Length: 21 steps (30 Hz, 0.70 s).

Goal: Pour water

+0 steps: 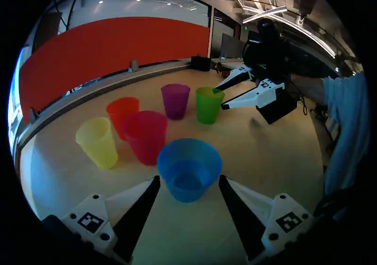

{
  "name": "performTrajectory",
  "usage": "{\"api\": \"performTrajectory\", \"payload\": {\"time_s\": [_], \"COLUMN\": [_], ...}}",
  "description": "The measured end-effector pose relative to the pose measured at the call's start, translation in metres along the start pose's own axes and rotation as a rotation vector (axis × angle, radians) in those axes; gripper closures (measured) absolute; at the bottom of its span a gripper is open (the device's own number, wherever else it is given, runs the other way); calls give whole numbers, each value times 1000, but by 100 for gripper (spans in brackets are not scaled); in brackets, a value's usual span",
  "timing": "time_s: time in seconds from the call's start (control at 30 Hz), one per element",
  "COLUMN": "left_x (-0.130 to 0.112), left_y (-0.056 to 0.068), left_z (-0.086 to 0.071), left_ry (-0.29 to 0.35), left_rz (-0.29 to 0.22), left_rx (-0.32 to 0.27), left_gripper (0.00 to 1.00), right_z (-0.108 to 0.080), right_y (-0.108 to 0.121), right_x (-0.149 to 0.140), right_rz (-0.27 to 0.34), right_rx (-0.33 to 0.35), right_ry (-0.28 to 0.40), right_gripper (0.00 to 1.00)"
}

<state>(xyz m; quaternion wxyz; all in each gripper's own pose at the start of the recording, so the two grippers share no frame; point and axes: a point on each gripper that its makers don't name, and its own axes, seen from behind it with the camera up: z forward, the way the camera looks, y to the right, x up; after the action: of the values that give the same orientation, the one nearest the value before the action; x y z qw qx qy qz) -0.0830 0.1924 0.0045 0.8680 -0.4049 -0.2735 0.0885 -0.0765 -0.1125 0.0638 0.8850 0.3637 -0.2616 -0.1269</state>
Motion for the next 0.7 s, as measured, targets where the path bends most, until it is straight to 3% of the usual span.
{"api": "performTrajectory", "payload": {"time_s": [0.7], "left_x": [10], "left_y": [-1], "left_z": [18], "left_ry": [9], "left_rz": [0], "left_rx": [-2], "left_gripper": [7], "right_z": [20], "right_y": [6], "right_x": [0], "right_rz": [5], "right_rx": [-1], "right_ry": [-14], "right_gripper": [0]}}
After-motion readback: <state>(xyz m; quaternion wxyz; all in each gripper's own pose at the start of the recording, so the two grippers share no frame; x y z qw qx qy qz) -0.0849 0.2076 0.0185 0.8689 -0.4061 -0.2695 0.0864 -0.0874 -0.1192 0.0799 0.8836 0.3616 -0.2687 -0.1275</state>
